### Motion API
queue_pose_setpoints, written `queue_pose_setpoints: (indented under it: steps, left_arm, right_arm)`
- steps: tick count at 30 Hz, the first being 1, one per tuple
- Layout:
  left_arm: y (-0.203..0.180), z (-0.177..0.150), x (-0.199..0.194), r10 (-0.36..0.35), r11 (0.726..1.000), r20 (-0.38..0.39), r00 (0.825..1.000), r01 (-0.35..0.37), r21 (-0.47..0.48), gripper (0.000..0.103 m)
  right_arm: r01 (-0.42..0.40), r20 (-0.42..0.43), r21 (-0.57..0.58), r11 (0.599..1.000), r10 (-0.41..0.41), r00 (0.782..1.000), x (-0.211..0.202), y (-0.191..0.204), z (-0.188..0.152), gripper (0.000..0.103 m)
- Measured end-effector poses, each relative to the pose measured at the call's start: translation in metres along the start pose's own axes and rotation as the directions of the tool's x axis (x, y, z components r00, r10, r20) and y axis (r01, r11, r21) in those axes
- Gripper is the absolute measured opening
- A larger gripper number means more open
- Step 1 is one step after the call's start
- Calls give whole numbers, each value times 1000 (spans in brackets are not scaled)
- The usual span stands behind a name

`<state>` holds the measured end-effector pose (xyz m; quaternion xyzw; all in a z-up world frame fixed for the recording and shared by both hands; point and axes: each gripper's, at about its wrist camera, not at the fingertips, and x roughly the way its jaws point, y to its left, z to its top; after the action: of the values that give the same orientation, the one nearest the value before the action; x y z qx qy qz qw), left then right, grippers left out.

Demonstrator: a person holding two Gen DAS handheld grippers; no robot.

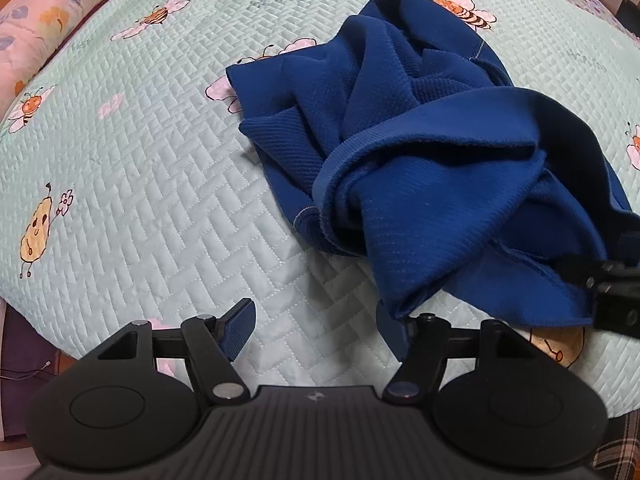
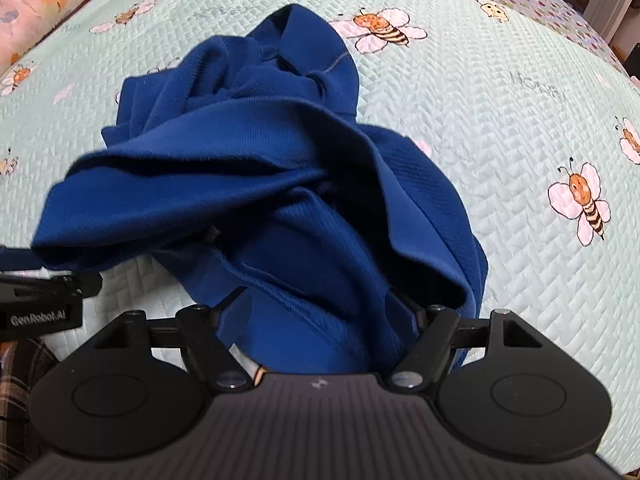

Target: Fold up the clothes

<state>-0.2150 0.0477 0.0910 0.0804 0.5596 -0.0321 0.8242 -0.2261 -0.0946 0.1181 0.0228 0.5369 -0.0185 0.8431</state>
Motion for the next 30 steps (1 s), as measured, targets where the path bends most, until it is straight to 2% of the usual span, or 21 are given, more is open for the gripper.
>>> queue_pose_setpoints:
  steps: [3,5,7,10,12,14,17,21,28,30]
  left_arm:
    - [7,-1,-11,-60,998,49,997,60,-8,69]
    - [15,-4,-23,-121,992,112,986,123,-13,69]
    - [25,-7,-38,-193,980,197,961,199,-14,69]
    - [43,-9,-53,-274,954,298,914,297,-32,69]
    - [56,-8,-57,-325,930,348,879,364,-50,69]
    - [66,-2,-57,-342,915,378,860,396,-73,69]
    - [78,8,-50,-317,913,403,859,392,-117,70]
    - [83,25,-32,-306,909,395,866,389,-149,70]
    - [62,67,-6,-296,925,369,881,361,-122,70]
    - [53,77,-2,-276,934,361,891,337,-116,70]
  right_arm:
    - [-53,41,22,998,52,998,-12,-5,11,74]
    - [-93,118,36,995,88,989,-23,-10,21,74]
    - [-122,198,43,992,111,974,-31,-15,32,74]
    - [-118,285,36,992,103,953,-26,-23,54,74]
    - [-111,311,47,993,91,946,-13,-28,72,74]
    - [-148,337,82,986,112,935,0,-34,87,74]
    - [-165,342,108,980,119,932,28,-40,111,74]
    - [-121,299,121,985,80,951,74,-41,139,74]
    - [-109,143,160,981,86,986,145,-43,171,74]
    - [-118,121,135,984,102,987,150,-39,167,66]
